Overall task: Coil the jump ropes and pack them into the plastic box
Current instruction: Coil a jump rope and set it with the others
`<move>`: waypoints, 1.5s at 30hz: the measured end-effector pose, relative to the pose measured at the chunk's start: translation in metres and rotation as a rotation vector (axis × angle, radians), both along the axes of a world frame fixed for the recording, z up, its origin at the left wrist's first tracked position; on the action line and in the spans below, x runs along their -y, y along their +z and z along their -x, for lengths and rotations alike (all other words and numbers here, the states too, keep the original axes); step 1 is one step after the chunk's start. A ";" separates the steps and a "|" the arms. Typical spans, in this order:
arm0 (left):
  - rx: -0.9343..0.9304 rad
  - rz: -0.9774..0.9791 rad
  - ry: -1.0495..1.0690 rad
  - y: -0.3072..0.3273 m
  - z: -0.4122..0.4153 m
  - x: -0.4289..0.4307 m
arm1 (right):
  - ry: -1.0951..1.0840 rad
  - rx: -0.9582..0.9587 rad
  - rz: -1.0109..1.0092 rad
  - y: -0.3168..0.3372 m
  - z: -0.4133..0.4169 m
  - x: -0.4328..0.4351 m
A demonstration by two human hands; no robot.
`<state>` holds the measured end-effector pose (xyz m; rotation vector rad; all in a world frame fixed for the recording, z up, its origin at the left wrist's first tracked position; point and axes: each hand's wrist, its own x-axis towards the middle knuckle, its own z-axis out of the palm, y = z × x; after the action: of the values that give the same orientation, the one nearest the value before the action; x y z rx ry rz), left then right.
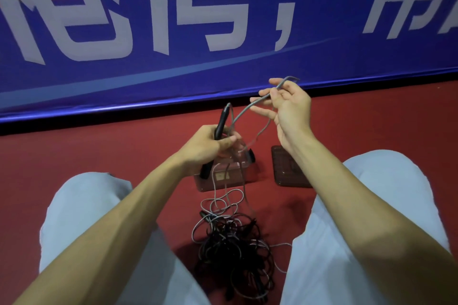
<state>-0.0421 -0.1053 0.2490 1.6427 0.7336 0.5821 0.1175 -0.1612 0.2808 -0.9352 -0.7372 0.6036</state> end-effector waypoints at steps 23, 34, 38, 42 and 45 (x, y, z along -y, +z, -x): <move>0.930 0.510 0.347 0.030 0.011 -0.021 | 0.548 0.632 0.609 -0.042 0.023 -0.010; 0.663 0.267 0.290 0.026 0.006 -0.017 | 0.241 0.252 0.336 -0.024 0.017 -0.009; 0.293 0.112 0.222 0.017 0.005 -0.014 | 0.185 0.112 0.241 -0.012 0.007 -0.007; 0.081 0.090 0.056 0.015 0.006 -0.005 | 0.139 -0.068 0.173 -0.006 -0.001 -0.006; 0.027 0.132 -0.045 0.014 0.005 0.000 | 0.135 -0.241 0.117 -0.003 -0.005 -0.004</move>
<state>-0.0473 -0.1056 0.2629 1.5229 0.6989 0.5116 0.1222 -0.1576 0.2779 -0.9052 -0.5561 0.8698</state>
